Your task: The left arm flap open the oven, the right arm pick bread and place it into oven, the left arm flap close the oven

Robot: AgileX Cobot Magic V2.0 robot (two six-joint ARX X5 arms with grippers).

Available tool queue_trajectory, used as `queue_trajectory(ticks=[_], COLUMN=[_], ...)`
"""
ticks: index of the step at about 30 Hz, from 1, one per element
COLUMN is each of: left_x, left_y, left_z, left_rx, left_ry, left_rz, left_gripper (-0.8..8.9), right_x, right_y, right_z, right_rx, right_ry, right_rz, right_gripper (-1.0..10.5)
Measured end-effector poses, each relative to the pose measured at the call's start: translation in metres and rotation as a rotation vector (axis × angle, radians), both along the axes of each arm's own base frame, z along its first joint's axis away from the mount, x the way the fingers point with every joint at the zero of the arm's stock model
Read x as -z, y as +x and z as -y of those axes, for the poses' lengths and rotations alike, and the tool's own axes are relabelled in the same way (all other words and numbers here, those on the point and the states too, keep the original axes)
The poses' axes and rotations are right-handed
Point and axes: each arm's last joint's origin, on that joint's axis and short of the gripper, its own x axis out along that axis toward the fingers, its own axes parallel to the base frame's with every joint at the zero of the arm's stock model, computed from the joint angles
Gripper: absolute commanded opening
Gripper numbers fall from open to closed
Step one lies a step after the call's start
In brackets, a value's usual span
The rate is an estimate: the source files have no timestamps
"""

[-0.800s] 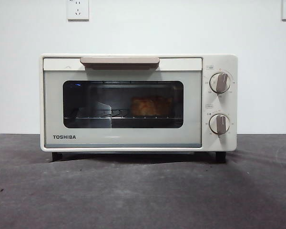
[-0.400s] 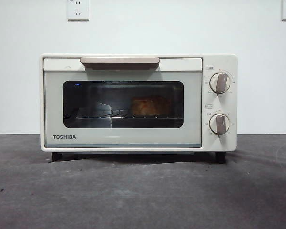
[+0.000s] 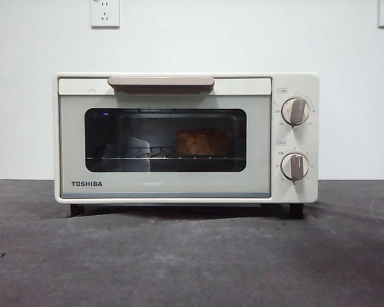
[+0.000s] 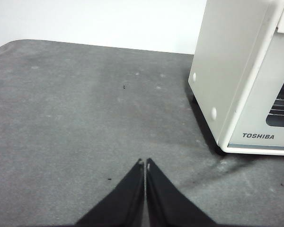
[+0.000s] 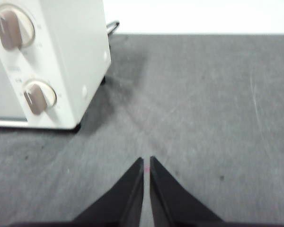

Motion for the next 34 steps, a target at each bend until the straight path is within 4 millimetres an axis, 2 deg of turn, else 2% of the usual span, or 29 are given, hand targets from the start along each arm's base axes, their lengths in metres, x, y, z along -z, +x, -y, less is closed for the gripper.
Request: queue_trajectory(ticks=[34], left_x=[0.0], left_y=[0.0], left_z=[0.0], left_rx=[0.0], left_ry=[0.0], left_rz=[0.0], left_gripper=[0.11], right_x=[0.0013], right_y=[0.0017], right_z=[0.0], right_rx=[0.0], right_ry=[-0.003], right_rz=[0.033], right_gripper=[0.2])
